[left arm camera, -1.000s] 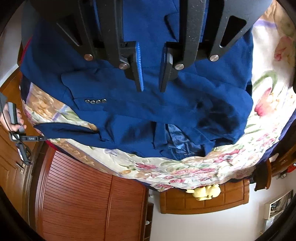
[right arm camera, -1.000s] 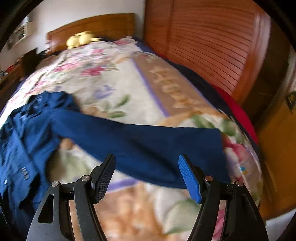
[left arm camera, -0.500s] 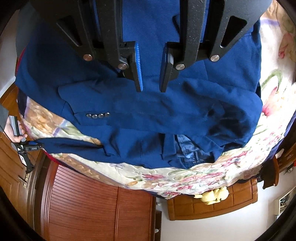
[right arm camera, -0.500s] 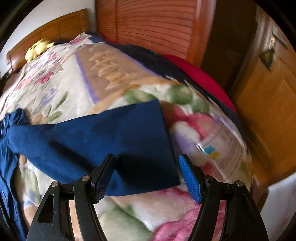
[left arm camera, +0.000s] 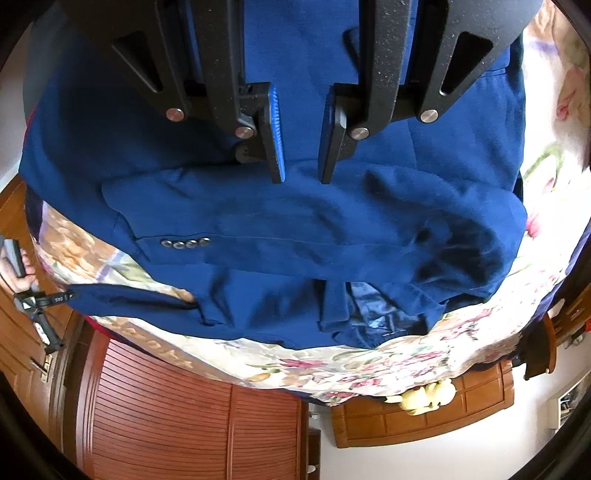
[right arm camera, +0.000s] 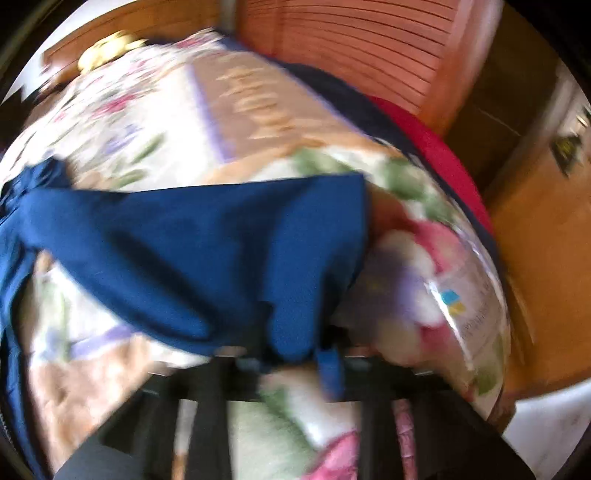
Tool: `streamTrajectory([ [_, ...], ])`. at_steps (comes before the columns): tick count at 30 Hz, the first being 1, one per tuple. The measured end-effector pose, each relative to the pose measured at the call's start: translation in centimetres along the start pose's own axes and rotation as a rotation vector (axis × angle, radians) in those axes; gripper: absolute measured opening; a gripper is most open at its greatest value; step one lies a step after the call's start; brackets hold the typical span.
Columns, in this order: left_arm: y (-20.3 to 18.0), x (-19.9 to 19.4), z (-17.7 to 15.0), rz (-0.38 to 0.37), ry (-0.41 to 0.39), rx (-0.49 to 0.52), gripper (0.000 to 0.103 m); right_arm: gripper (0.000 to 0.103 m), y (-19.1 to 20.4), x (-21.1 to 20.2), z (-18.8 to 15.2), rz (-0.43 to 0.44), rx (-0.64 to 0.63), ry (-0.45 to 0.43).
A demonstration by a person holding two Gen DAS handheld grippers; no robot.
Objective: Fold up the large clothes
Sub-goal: 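Grasp the outstretched blazer sleeve cuff with the right gripper and lift it, then carry the held sleeve across the blazer body with the right gripper and release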
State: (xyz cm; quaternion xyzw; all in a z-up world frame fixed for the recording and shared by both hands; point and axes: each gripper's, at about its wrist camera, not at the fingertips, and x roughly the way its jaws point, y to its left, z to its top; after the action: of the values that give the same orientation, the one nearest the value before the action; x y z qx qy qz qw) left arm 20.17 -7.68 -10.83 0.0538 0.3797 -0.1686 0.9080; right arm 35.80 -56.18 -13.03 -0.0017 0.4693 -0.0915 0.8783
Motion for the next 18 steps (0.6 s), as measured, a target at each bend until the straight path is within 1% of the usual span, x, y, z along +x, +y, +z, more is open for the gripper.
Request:
streamTrajectory([
  [1,0.1,-0.1,0.0,0.003,-0.002,-0.004,0.019,0.013,0.8,-0.9,0.4,-0.009,-0.034,-0.02],
  [6,0.8,-0.7,0.0,0.01,-0.015,-0.019,0.019,0.013,5.4,-7.5,3.1,0.051,-0.124,-0.184],
  [11,1.5,-1.6,0.1,0.013,-0.033,-0.021,0.019,0.012,12.0,-15.1,5.2,0.106,-0.25,-0.343],
  [13,1.9,-2.3,0.2,0.015,-0.046,-0.025,0.019,0.012,14.8,-18.3,5.7,0.139,-0.296,-0.404],
  [16,2.7,-3.4,0.1,0.018,-0.067,-0.037,0.019,0.012,18.9,-22.0,5.9,0.194,-0.368,-0.474],
  [18,3.3,-4.1,-0.1,0.029,-0.08,-0.042,0.019,0.012,21.8,-24.3,5.5,0.252,-0.414,-0.508],
])
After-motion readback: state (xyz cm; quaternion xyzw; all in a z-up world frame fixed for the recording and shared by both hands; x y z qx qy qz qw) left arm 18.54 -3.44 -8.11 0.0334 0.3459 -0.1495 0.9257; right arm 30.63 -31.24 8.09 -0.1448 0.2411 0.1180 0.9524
